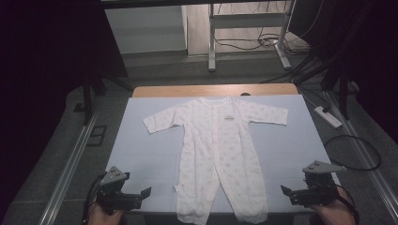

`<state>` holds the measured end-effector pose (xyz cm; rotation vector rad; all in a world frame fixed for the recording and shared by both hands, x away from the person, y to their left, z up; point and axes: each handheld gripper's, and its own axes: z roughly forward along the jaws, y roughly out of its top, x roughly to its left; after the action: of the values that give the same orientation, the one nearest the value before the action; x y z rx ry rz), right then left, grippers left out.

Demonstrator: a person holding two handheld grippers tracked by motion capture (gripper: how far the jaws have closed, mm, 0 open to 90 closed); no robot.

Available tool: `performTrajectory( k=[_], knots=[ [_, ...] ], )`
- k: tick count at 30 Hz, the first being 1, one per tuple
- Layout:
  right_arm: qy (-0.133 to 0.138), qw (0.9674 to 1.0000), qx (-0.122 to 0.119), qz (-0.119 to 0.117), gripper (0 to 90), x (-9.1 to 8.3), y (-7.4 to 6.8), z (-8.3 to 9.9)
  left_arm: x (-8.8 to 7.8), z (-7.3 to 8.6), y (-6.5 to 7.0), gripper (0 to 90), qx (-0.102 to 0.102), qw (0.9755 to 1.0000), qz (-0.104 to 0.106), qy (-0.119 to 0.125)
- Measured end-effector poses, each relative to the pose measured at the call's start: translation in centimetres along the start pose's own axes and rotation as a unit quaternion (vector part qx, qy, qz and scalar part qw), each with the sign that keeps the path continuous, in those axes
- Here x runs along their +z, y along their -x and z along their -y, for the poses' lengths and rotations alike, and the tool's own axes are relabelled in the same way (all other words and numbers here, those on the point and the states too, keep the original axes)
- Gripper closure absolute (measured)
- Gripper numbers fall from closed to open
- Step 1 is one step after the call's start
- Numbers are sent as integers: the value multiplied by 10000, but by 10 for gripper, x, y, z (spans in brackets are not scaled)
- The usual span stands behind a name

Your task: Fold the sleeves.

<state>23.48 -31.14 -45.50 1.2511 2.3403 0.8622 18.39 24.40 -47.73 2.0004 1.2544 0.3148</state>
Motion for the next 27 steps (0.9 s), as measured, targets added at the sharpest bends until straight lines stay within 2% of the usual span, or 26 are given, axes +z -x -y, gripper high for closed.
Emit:
performTrajectory(
  k=[6,9,15,27],
  knots=[
    [3,10000,-6,-19,11,0,0,0,1,-1,0,12,-8,10000,-31,-47],
    [0,10000,-9,-35,15,0,0,0,1,-1,2,12,62,9999,-44,-77],
    [7,10000,5,-44,11,1,1,-1,0,-2,2,0,55,10000,-13,52],
    [26,10000,12,-58,0,1,1,-1,4,-6,0,0,96,9999,19,62]
  ],
)
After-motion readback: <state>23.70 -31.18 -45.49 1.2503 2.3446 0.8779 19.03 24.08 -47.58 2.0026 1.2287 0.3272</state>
